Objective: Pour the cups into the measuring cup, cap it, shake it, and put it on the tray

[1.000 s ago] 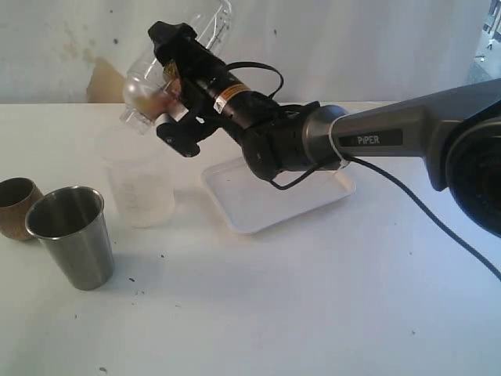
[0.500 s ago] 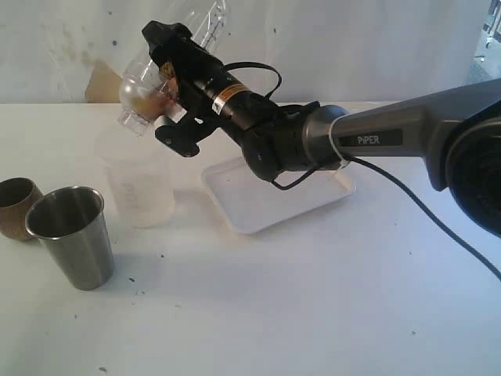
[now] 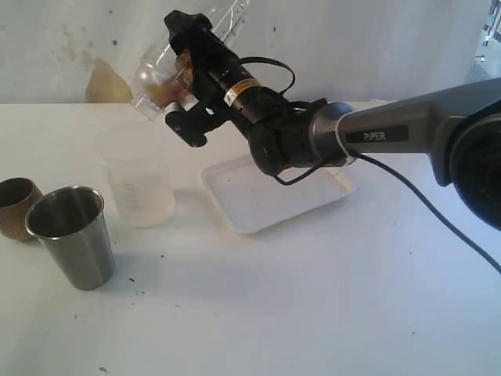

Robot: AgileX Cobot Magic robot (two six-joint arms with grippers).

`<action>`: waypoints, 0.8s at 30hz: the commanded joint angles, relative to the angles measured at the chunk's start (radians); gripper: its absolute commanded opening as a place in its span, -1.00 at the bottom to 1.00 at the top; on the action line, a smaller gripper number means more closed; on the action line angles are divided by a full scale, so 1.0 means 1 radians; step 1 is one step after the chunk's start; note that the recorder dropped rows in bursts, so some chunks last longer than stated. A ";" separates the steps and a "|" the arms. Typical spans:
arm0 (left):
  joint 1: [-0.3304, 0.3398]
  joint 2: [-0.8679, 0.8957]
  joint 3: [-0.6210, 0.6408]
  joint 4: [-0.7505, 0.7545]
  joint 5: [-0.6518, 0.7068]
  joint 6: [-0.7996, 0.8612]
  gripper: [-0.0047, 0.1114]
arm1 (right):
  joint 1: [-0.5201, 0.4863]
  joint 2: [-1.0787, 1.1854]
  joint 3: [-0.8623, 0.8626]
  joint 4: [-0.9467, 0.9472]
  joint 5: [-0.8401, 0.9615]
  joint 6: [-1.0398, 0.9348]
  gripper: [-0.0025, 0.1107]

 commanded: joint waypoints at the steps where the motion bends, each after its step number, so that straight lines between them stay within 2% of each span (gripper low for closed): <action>1: -0.001 -0.003 0.005 0.001 0.000 -0.002 -0.92 | -0.021 -0.005 -0.014 0.007 -0.047 -0.016 -0.96; 8: -0.001 -0.003 0.005 0.001 0.000 -0.002 -0.92 | -0.019 0.039 -0.083 -0.026 -0.027 -0.016 -0.96; 13: -0.001 -0.003 0.005 0.001 0.000 -0.002 -0.92 | -0.019 0.039 -0.083 -0.061 -0.027 -0.016 -0.96; 16: -0.001 -0.003 0.005 0.001 0.000 -0.002 -0.92 | -0.019 0.048 -0.083 -0.146 -0.027 -0.016 -0.96; 24: -0.001 -0.003 0.005 0.001 0.000 -0.002 -0.92 | -0.011 0.048 -0.083 -0.189 -0.056 -0.016 -0.96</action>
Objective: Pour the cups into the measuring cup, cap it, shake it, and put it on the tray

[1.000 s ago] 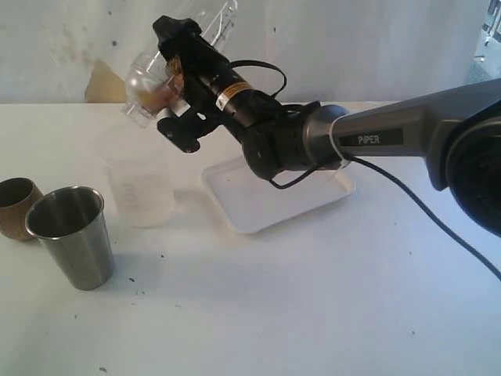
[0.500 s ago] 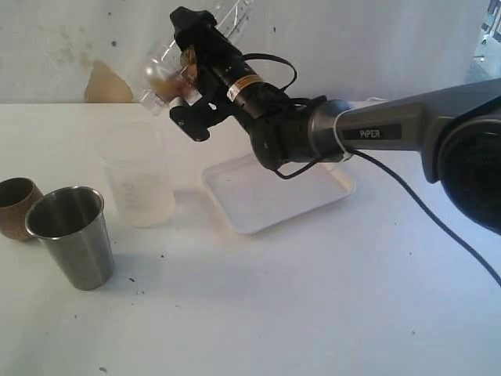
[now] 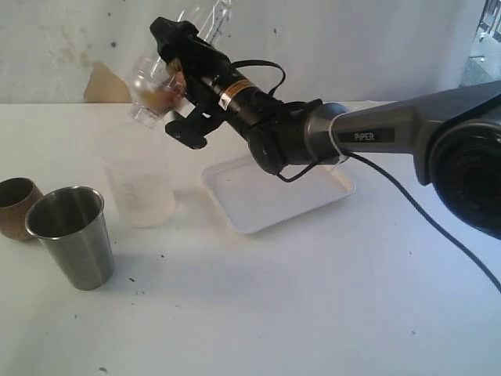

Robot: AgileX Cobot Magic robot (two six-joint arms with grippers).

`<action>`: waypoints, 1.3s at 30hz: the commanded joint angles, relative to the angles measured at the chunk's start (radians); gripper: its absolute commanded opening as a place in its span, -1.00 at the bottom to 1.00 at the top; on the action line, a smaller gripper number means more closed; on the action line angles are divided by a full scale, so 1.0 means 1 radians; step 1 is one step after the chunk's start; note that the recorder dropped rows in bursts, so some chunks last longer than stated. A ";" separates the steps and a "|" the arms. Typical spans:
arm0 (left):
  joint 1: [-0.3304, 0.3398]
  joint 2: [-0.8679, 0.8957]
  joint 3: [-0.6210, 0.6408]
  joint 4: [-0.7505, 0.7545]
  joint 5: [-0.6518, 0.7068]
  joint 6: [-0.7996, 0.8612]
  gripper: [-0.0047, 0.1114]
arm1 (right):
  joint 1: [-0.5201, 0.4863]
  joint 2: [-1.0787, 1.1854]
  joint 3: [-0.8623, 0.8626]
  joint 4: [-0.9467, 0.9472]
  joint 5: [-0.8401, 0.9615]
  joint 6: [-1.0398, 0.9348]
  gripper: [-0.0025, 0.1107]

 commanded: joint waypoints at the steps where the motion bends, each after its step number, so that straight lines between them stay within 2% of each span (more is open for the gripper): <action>1: -0.001 -0.003 0.005 0.001 0.000 -0.002 -0.92 | 0.007 -0.006 -0.011 -0.038 -0.058 -0.016 -0.96; 39: -0.001 -0.003 0.005 0.001 0.000 -0.002 -0.92 | 0.015 0.052 -0.011 -0.111 -0.144 -0.016 -0.96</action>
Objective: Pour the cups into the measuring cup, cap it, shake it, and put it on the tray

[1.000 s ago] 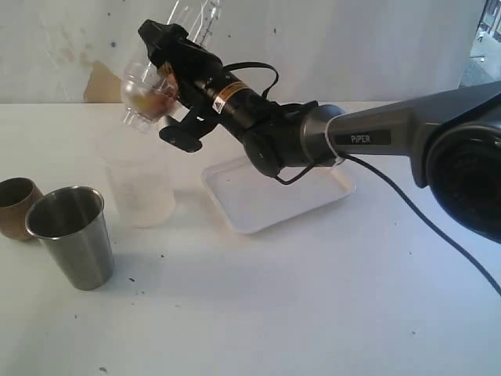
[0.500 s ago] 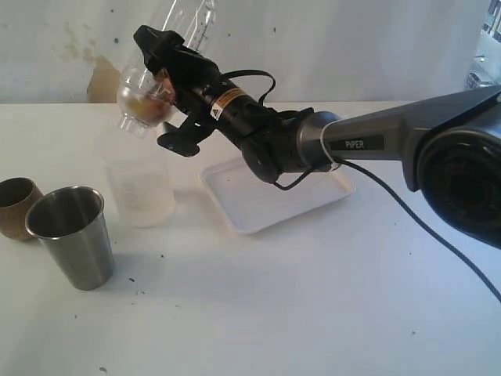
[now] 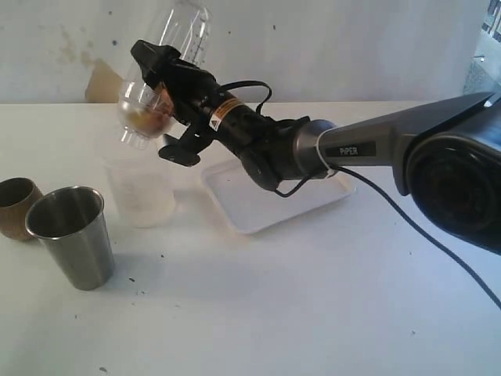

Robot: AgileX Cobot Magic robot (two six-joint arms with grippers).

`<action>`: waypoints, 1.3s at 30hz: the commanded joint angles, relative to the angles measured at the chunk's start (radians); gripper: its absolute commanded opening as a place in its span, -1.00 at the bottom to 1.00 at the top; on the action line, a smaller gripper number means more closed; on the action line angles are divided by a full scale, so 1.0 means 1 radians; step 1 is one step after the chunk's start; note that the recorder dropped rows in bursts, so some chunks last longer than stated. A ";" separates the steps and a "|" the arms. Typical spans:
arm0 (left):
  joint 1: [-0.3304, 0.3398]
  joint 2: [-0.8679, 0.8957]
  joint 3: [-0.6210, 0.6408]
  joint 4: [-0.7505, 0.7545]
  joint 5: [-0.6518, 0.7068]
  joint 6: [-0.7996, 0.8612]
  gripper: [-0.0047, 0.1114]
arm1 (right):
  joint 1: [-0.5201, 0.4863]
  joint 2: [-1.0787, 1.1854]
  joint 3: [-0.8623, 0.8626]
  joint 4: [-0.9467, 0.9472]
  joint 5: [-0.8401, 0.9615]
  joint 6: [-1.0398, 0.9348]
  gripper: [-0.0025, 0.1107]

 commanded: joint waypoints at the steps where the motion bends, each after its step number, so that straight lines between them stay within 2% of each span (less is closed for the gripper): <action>1: -0.001 -0.003 0.005 0.001 0.000 -0.002 -0.92 | -0.001 -0.001 -0.011 0.000 -0.067 -0.016 -0.96; 11: -0.001 -0.003 0.005 0.001 0.000 -0.002 -0.92 | -0.001 -0.001 -0.011 0.016 -0.116 -0.016 -0.96; 39: -0.001 -0.003 0.005 0.001 0.000 -0.002 -0.92 | -0.001 -0.001 -0.011 0.019 -0.092 -0.016 -0.96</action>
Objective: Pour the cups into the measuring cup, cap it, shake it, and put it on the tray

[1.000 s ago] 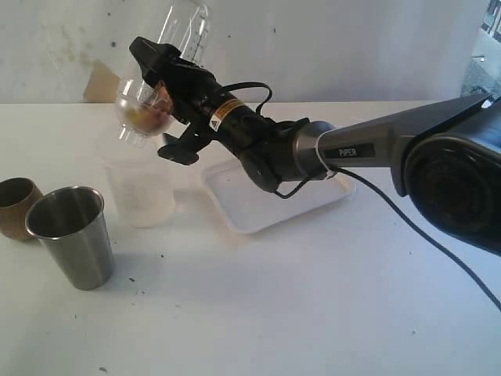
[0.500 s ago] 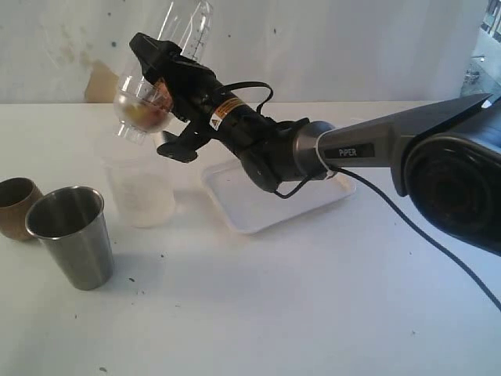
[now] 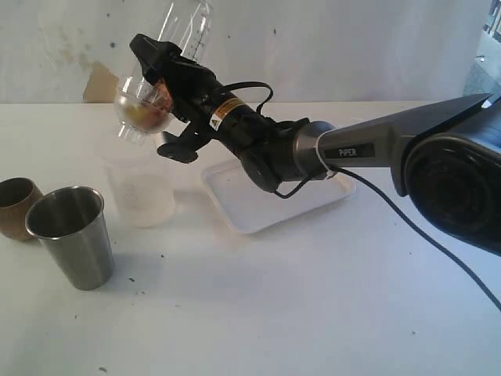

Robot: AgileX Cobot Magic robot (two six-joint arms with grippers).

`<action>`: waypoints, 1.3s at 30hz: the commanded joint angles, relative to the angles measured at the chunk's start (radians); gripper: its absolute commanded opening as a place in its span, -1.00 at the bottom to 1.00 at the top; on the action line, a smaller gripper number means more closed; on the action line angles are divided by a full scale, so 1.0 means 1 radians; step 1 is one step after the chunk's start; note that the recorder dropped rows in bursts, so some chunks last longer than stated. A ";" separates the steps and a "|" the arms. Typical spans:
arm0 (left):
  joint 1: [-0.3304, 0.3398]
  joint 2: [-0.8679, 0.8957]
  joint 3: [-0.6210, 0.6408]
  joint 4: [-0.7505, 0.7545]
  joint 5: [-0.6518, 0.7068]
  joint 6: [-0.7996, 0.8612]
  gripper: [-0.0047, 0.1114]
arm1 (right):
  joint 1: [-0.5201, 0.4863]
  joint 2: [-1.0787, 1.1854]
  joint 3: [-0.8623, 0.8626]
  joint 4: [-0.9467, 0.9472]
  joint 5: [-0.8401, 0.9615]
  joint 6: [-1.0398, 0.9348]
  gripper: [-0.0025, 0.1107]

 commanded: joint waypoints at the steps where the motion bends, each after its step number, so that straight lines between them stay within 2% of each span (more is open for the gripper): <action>1: -0.001 -0.003 0.005 0.001 0.000 -0.002 -0.92 | -0.001 -0.007 -0.011 0.017 -0.030 -0.016 -0.96; 11: -0.001 -0.003 0.005 0.001 0.000 -0.002 -0.92 | -0.001 -0.007 -0.011 0.028 -0.056 -0.016 -0.96; 18: -0.001 -0.003 0.005 0.001 0.000 -0.002 -0.92 | -0.001 -0.010 -0.011 0.281 -0.295 -0.014 -0.96; 22: -0.001 -0.003 0.005 0.001 0.000 -0.001 -0.92 | -0.001 -0.010 -0.011 0.297 -0.300 -0.014 -0.96; 31: -0.001 -0.003 0.005 0.001 0.000 -0.001 -0.92 | 0.001 -0.008 -0.008 0.390 -0.300 0.265 -0.96; 39: -0.001 -0.003 0.005 0.001 0.000 -0.001 -0.92 | 0.001 -0.008 -0.008 0.385 -0.300 0.309 -0.96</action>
